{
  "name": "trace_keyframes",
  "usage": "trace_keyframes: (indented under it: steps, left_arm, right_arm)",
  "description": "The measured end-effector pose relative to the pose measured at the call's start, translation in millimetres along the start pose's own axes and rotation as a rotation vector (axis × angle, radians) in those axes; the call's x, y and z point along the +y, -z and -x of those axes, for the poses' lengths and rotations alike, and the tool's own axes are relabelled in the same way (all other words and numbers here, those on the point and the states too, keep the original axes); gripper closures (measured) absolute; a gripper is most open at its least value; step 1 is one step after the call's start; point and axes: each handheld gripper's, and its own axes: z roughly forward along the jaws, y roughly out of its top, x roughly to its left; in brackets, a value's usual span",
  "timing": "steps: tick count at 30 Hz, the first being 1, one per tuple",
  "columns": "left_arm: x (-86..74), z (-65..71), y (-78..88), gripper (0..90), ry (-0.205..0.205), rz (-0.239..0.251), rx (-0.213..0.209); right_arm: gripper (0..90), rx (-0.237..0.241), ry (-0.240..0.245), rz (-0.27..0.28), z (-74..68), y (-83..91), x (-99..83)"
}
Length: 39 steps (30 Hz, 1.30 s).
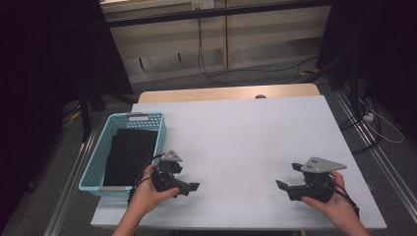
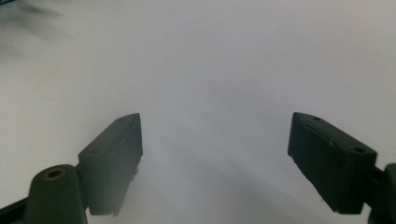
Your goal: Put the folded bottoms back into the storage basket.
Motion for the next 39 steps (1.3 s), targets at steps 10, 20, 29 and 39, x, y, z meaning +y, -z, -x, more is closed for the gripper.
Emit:
trace_keyframes:
  steps: [10,20,29,39]
  left_arm:
    - [-7.7,0.5,0.7,6.5,-0.003,0.000,0.005]
    - [-14.0,1.2,3.1,6.1,0.006,0.015,0.001]
    - [-15.1,4.7,7.6,6.0,-0.003,0.037,-0.001]
    - [-19.2,3.4,8.2,6.0,-0.007,0.029,0.000]
  right_arm:
    - [17.5,-0.008,-0.005,-0.008,3.4,0.4,-3.7]
    - [17.3,-0.019,0.000,-0.007,7.0,2.3,-5.4]
    - [17.3,-0.021,-0.006,0.001,10.3,4.0,-6.6]
    - [17.3,-0.036,-0.016,0.016,15.8,8.5,-8.6]
